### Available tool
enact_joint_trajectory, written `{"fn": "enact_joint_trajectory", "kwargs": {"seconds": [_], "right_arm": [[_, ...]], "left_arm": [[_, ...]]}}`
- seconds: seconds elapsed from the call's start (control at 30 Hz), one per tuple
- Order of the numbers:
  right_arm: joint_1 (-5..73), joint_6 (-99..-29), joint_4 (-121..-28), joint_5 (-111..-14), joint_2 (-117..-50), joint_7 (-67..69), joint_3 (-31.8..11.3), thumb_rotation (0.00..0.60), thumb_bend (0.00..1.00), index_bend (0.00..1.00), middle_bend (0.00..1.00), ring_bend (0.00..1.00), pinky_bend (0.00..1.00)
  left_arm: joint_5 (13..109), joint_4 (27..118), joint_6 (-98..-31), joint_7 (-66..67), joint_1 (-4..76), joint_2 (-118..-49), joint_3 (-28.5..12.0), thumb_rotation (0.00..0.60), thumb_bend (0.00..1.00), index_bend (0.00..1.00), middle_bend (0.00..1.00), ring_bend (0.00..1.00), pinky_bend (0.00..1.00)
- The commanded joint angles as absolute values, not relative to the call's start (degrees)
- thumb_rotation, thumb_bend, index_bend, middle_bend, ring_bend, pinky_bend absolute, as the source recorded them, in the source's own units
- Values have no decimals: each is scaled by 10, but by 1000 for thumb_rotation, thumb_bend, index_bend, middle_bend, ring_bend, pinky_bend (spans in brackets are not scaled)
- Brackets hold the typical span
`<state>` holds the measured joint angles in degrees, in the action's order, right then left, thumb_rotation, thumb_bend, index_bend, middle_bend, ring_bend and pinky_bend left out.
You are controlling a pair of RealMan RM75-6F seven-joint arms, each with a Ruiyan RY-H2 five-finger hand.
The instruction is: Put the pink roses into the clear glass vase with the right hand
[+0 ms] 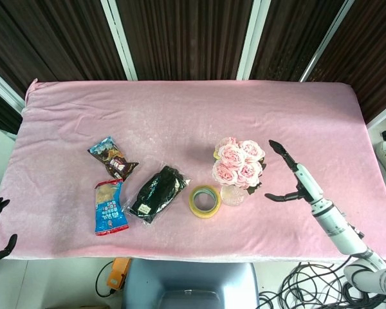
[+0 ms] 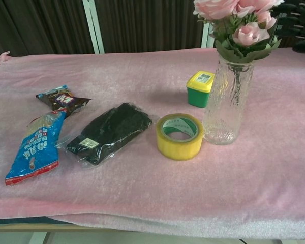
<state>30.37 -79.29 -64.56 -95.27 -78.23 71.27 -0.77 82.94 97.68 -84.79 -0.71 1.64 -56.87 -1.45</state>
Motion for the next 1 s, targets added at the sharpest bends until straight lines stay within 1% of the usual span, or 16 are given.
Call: {"fn": "enact_joint_trajectory", "kwargs": {"seconds": [0.03,0.1,0.17,0.3,0.4,0.53,0.63,0.7,1.0], "right_arm": [[240,-835,-658,-942,-766,573,17,600,107,0,0,0,0],[219,-842,-670,-929,-763,502,20,600,107,0,0,0,0],[187,-850,-687,-897,-766,369,16,600,106,0,0,0,8],[135,-888,-745,-820,-777,110,-13,600,106,0,0,0,48],[113,-906,-789,-774,-783,9,-34,600,106,0,0,0,69],[107,-899,-818,-752,-778,-25,-40,600,106,0,0,0,93],[106,-860,-854,-738,-755,-56,-29,600,106,0,0,0,112],[106,-852,-864,-741,-748,-58,-30,600,107,0,0,0,113],[101,-845,-862,-761,-747,-36,-39,600,106,0,0,0,113]], "left_arm": [[830,977,-847,-6,17,-569,-14,600,364,135,86,67,262],[829,977,-846,-4,17,-570,-14,600,364,135,86,67,262],[829,978,-843,0,19,-570,-13,600,364,135,85,67,261],[828,979,-839,9,20,-571,-12,600,363,135,86,67,261],[824,980,-837,15,21,-573,-13,600,364,135,85,67,262],[821,981,-836,19,21,-574,-14,600,364,135,85,67,262],[820,982,-834,30,23,-577,-14,600,364,135,86,67,261],[821,984,-833,38,24,-580,-13,600,365,135,86,68,261],[821,984,-833,40,24,-581,-12,600,365,135,86,67,262]]}}
